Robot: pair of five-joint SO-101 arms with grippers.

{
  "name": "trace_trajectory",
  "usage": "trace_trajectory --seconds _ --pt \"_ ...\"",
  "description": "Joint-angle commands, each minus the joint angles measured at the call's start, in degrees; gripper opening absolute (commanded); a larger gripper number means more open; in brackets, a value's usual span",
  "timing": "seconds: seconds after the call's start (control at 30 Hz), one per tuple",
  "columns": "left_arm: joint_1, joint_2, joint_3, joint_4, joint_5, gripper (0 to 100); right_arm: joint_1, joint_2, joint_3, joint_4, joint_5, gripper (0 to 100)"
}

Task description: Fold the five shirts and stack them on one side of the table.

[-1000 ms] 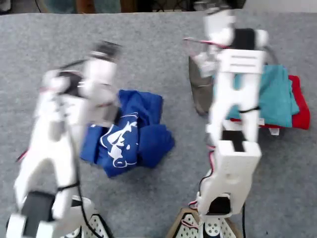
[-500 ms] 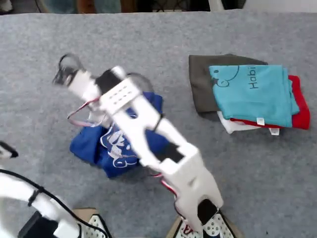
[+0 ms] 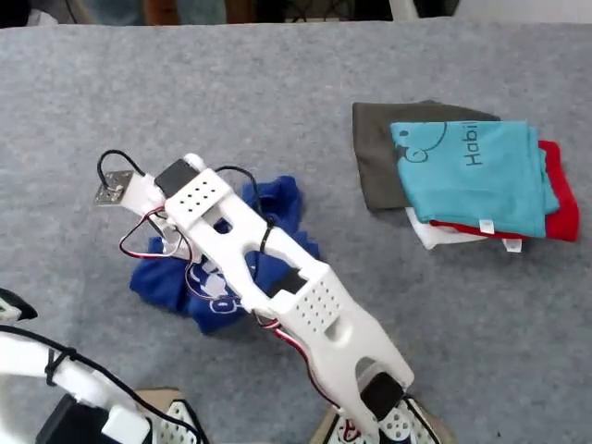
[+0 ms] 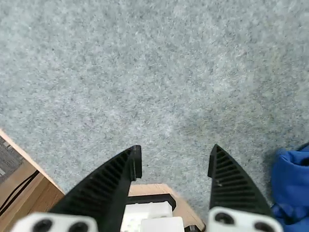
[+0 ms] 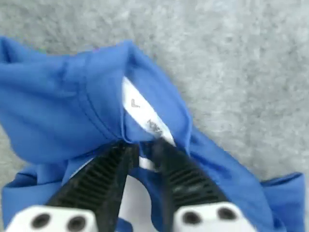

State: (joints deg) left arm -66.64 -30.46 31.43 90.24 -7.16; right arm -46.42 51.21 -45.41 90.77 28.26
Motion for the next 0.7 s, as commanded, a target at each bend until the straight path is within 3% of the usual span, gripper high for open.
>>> trace_trajectory --seconds 0.0,0.4,0.67 --pt "-0.57 -1.58 -0.22 -0.35 -0.53 24 0.97 -0.57 -8.48 2.37 0.09 1.1" --pt "-0.22 -1.58 -0.22 -0.53 -0.53 24 2.73 -1.45 -40.92 10.02 -8.62 1.4" --pt "-0.22 -1.58 -0.22 -0.44 -0.53 24 2.02 -8.75 -50.42 8.53 -17.93 1.4"
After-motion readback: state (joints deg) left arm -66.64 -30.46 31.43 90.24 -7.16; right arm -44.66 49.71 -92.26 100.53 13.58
